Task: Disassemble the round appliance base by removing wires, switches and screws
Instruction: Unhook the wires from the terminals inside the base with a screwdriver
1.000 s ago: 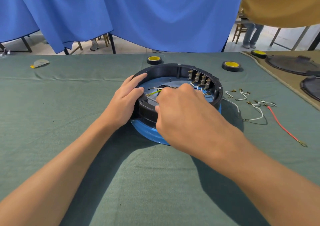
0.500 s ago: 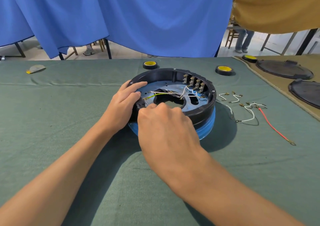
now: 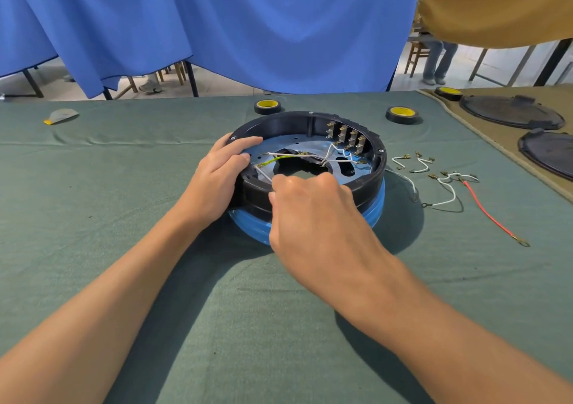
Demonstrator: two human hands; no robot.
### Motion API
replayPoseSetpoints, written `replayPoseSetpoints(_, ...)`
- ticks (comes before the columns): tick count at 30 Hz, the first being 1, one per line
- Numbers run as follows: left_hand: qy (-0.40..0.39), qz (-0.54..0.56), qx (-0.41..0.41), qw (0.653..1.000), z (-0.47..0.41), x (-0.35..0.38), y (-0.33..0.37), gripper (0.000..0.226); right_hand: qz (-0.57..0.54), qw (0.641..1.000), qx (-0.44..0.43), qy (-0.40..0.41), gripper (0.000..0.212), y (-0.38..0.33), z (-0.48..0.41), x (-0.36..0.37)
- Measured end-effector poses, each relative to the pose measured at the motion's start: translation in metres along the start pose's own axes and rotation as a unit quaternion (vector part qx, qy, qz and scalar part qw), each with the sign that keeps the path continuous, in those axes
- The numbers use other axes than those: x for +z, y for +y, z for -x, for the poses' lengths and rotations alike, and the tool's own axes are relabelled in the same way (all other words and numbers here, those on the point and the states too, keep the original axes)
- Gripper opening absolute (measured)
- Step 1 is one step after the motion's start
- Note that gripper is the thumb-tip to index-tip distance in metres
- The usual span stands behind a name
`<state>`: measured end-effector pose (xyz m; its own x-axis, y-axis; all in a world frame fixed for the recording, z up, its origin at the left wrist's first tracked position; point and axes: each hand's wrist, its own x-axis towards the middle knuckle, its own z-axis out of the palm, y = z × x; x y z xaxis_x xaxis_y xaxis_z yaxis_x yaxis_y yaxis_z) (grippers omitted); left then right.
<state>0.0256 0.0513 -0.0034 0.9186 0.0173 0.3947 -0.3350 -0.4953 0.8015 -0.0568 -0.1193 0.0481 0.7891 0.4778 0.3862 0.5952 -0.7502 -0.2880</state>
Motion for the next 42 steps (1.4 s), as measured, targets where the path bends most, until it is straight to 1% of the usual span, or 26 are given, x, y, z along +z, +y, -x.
replayPoseSetpoints(4, 0.003, -0.001, -0.006, 1.000, 0.000, 0.000, -0.001, 0.046, 0.011, 1.000, 0.019, -0.010, 0.040, -0.002, -0.001, -0.002)
replayPoseSetpoints(6, 0.004, -0.004, -0.008, 1.000, 0.000, 0.000, -0.001, 0.046, 0.015, 0.999, 0.020, -0.020, 0.044, -0.005, -0.003, -0.006)
replayPoseSetpoints(9, 0.008, -0.011, -0.016, 1.000, 0.000, 0.000, 0.000, 0.048, 0.032, 0.998, 0.023, -0.038, 0.036, -0.012, -0.007, -0.013)
replayPoseSetpoints(12, 0.007, -0.002, -0.020, 1.000, 0.001, 0.001, 0.003, 0.049, 0.041, 0.998, 0.019, -0.038, 0.008, -0.017, -0.006, -0.016)
replayPoseSetpoints(14, 0.004, -0.005, -0.021, 1.000, 0.002, 0.001, 0.004, 0.050, 0.063, 0.997, 0.019, -0.037, 0.023, -0.023, -0.005, -0.013)
replayPoseSetpoints(16, -0.004, -0.025, -0.015, 1.000, 0.003, 0.000, 0.005, 0.052, 0.079, 0.997, 0.015, -0.023, 0.026, -0.029, -0.004, -0.011)
replayPoseSetpoints(20, -0.013, -0.023, -0.005, 1.000, 0.006, -0.001, 0.005, 0.054, 0.094, 0.996, 0.006, 0.003, 0.026, -0.036, -0.004, -0.002)
replayPoseSetpoints(24, -0.003, -0.013, -0.011, 1.000, 0.003, 0.000, 0.002, 0.053, 0.071, 0.997, 0.010, 0.008, 0.024, -0.034, -0.003, -0.001)
replayPoseSetpoints(27, 0.007, -0.010, -0.016, 1.000, 0.001, 0.001, -0.001, 0.050, 0.013, 0.999, 0.029, -0.002, 0.011, -0.021, -0.001, -0.007)
replayPoseSetpoints(29, 0.015, -0.011, -0.016, 1.000, 0.000, 0.002, -0.001, 0.047, -0.002, 0.999, 0.037, -0.017, 0.032, -0.015, -0.001, -0.009)
replayPoseSetpoints(30, 0.017, -0.008, -0.016, 1.000, 0.000, 0.001, -0.001, 0.046, 0.003, 0.999, 0.037, -0.028, 0.038, -0.012, -0.002, -0.009)
replayPoseSetpoints(31, 0.017, -0.007, -0.015, 1.000, 0.000, 0.001, -0.001, 0.046, 0.004, 0.999, 0.033, -0.023, 0.040, -0.010, -0.002, -0.009)
replayPoseSetpoints(33, 0.017, -0.010, -0.014, 1.000, 0.000, 0.001, 0.000, 0.047, -0.004, 0.999, 0.037, -0.013, 0.039, -0.007, -0.002, -0.008)
replayPoseSetpoints(37, 0.018, -0.018, -0.019, 0.999, 0.001, 0.001, 0.000, 0.049, -0.001, 0.999, 0.036, -0.022, 0.041, -0.009, -0.004, -0.011)
replayPoseSetpoints(39, 0.014, -0.019, -0.018, 1.000, 0.001, 0.002, 0.001, 0.049, 0.000, 0.999, 0.035, -0.021, 0.032, -0.013, -0.004, -0.012)
replayPoseSetpoints(41, 0.011, -0.010, -0.014, 1.000, 0.001, 0.002, 0.003, 0.050, 0.015, 0.999, 0.036, -0.025, 0.010, -0.018, -0.004, -0.012)
replayPoseSetpoints(42, 0.011, -0.007, -0.014, 1.000, 0.001, 0.002, 0.003, 0.050, 0.025, 0.999, 0.036, -0.030, 0.014, -0.019, -0.004, -0.011)
